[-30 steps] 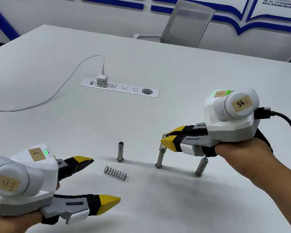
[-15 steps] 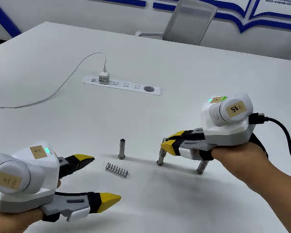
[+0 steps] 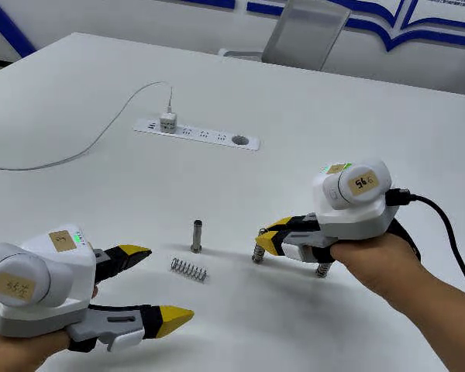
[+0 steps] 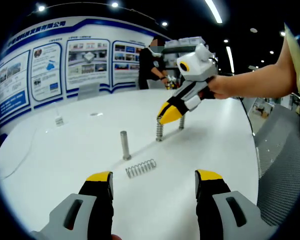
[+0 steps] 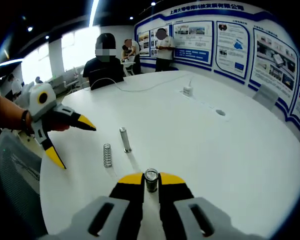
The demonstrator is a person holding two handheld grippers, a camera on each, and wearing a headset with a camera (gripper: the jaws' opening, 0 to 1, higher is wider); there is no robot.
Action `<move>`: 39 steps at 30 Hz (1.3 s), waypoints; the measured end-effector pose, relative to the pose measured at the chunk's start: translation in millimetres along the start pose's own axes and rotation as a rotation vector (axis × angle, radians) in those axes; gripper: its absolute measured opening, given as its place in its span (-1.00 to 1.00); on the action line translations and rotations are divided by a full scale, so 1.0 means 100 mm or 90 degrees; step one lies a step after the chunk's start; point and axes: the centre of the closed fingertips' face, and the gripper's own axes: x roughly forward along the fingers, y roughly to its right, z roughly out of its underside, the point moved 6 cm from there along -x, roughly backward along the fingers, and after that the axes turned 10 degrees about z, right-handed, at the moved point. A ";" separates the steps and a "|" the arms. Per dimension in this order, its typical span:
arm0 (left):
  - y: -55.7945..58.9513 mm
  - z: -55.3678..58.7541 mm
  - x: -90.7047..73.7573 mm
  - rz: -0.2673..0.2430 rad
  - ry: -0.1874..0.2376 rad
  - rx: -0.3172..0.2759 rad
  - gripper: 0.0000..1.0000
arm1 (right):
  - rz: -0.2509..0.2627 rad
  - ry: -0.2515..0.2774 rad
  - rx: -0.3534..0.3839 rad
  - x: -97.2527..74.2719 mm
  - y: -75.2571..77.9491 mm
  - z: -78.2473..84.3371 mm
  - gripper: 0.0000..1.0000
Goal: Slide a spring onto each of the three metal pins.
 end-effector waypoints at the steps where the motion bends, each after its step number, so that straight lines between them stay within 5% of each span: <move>1: 0.00 0.00 0.00 0.000 0.000 0.000 0.35 | 0.000 -0.001 0.001 0.00 0.00 0.01 -0.76; 25: 0.02 -0.03 0.02 0.003 0.001 0.002 0.35 | 0.000 -0.044 -0.002 -0.01 -0.06 0.24 -0.75; 39: 0.03 -0.02 0.02 0.005 -0.003 0.004 0.36 | -0.028 -0.041 -0.020 -0.02 -0.33 0.26 -0.73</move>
